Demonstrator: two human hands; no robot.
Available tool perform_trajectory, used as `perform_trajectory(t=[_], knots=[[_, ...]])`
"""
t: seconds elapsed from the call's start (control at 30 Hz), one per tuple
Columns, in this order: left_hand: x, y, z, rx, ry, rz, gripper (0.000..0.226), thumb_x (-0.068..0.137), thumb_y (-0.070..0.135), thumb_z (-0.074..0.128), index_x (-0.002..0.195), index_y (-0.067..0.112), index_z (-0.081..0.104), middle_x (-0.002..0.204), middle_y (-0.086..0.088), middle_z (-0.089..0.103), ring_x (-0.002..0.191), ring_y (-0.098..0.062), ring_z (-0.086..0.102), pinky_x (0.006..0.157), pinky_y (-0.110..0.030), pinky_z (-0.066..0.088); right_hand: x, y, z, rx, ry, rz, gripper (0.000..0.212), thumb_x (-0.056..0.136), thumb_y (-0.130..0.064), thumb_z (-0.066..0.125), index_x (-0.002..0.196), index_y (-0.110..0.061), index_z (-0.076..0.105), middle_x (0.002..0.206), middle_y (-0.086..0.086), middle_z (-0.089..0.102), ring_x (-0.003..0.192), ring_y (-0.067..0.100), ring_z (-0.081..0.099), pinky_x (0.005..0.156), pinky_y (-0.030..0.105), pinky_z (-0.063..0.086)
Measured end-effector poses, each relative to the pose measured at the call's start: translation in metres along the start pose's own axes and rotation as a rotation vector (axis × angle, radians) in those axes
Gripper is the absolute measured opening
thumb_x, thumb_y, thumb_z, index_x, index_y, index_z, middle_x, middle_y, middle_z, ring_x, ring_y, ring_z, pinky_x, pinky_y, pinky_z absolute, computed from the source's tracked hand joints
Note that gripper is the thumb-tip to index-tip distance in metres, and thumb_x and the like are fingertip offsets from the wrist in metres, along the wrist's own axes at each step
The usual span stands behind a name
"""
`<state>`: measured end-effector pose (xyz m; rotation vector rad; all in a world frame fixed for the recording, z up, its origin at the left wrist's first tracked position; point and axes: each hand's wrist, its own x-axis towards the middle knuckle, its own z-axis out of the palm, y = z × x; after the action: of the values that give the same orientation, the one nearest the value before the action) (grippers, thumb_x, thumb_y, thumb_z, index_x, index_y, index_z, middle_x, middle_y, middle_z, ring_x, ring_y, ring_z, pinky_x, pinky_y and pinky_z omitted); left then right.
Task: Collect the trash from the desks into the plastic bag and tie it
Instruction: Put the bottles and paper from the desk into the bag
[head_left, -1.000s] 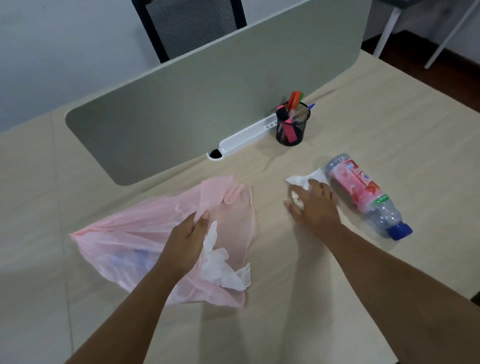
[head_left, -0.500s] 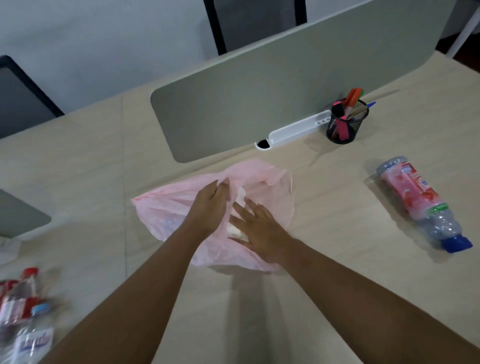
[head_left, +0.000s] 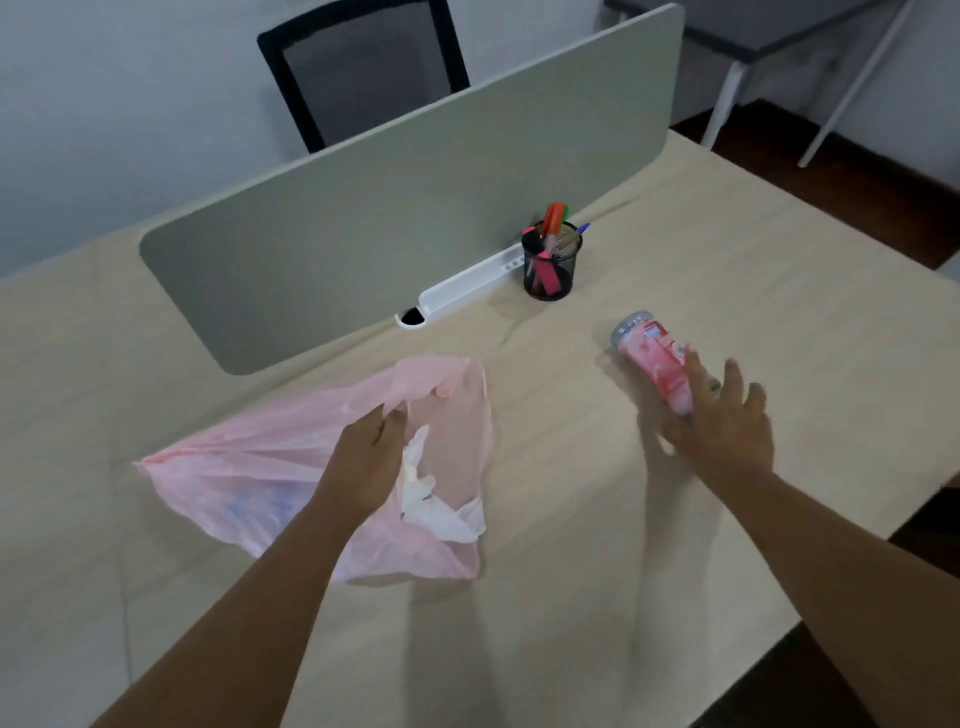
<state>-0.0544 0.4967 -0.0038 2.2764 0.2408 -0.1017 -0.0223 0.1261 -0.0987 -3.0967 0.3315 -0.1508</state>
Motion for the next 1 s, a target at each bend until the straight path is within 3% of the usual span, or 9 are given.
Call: perform_trajectory(t=[0.07,0.17,0.33,0.47,0.57,0.63,0.73,0.83,1.0], knots=[[0.003,0.0,0.003,0.015,0.005,0.014,0.04,0.104,0.028,0.033,0.082,0.001,0.054,0.07,-0.005,0.055,0.064,-0.018,0.046,0.061,-0.032,0.037,-0.006,0.006,0.009,0.12,-0.053,0.072,0.082,0.082,-0.024,0.068,0.151,-0.03,0.024,0.121,0.024,0.049,0.087,0.044,0.054,0.067,0.05,0.052],[0.003,-0.001,0.0,0.059,0.041,0.009,0.045,0.103,0.033,0.032,0.078,0.003,0.054,0.068,-0.008,0.057,0.064,-0.022,0.049,0.062,-0.034,0.037,-0.019,-0.011,0.012,0.111,-0.053,-0.073,0.085,0.082,-0.023,0.07,0.152,-0.033,0.022,0.112,0.018,0.049,0.072,0.037,0.054,0.055,0.041,0.05],[-0.003,0.004,-0.018,0.104,0.138,-0.024,0.039,0.104,0.04,0.028,0.082,0.018,0.053,0.077,0.002,0.059,0.078,-0.023,0.055,0.07,-0.034,0.037,-0.053,-0.092,-0.02,0.257,-0.254,-0.465,0.065,0.087,-0.05,0.055,0.142,-0.038,0.024,0.126,0.0,0.044,0.088,0.028,0.062,0.064,0.04,0.054],[-0.017,0.008,-0.029,0.048,0.135,0.014,0.033,0.104,0.039,0.03,0.093,0.021,0.057,0.086,0.005,0.062,0.082,-0.016,0.057,0.074,-0.032,0.039,-0.075,-0.173,-0.03,0.486,-0.452,-0.655,0.078,0.08,-0.046,0.068,0.145,-0.037,0.026,0.138,-0.004,0.038,0.112,0.023,0.055,0.087,0.037,0.051],[-0.026,0.006,-0.037,0.058,0.119,0.011,0.034,0.104,0.039,0.029,0.093,0.022,0.057,0.084,0.005,0.063,0.082,-0.017,0.059,0.076,-0.034,0.045,-0.087,-0.226,-0.038,0.956,-0.681,-0.538,0.088,0.068,-0.042,0.083,0.142,-0.036,0.036,0.144,-0.007,0.032,0.127,0.009,0.039,0.106,0.032,0.04],[-0.03,0.0,-0.046,0.064,0.148,-0.015,0.039,0.103,0.043,0.028,0.094,0.017,0.057,0.085,-0.001,0.065,0.083,-0.022,0.06,0.079,-0.037,0.047,-0.092,-0.241,-0.036,1.114,-0.642,-0.308,0.068,0.073,-0.037,0.08,0.131,-0.03,0.047,0.129,-0.011,0.042,0.118,0.006,0.043,0.104,0.029,0.04],[-0.04,-0.011,-0.062,0.077,0.21,-0.053,0.046,0.103,0.046,0.028,0.096,0.011,0.058,0.086,-0.001,0.065,0.084,-0.023,0.061,0.072,-0.029,0.045,-0.085,-0.232,-0.018,0.858,-0.403,-0.019,0.067,0.078,-0.037,0.074,0.134,-0.017,0.043,0.123,0.003,0.046,0.115,0.028,0.045,0.095,0.035,0.039],[-0.054,-0.019,-0.075,0.05,0.23,-0.09,0.042,0.104,0.043,0.028,0.093,0.017,0.06,0.088,0.006,0.065,0.087,-0.015,0.06,0.081,-0.031,0.046,-0.078,-0.222,0.007,0.703,-0.41,0.223,0.07,0.074,-0.047,0.074,0.128,-0.014,0.046,0.127,0.016,0.047,0.117,0.039,0.045,0.093,0.043,0.041],[-0.067,-0.044,-0.081,-0.027,0.271,-0.196,0.051,0.102,0.049,0.027,0.122,0.017,0.061,0.117,-0.001,0.066,0.108,-0.022,0.059,0.102,-0.039,0.043,-0.075,-0.243,0.01,0.6,-0.549,0.174,0.025,0.089,-0.042,0.052,0.104,-0.027,0.064,0.113,0.008,0.056,0.107,0.033,0.047,0.086,0.04,0.039]])
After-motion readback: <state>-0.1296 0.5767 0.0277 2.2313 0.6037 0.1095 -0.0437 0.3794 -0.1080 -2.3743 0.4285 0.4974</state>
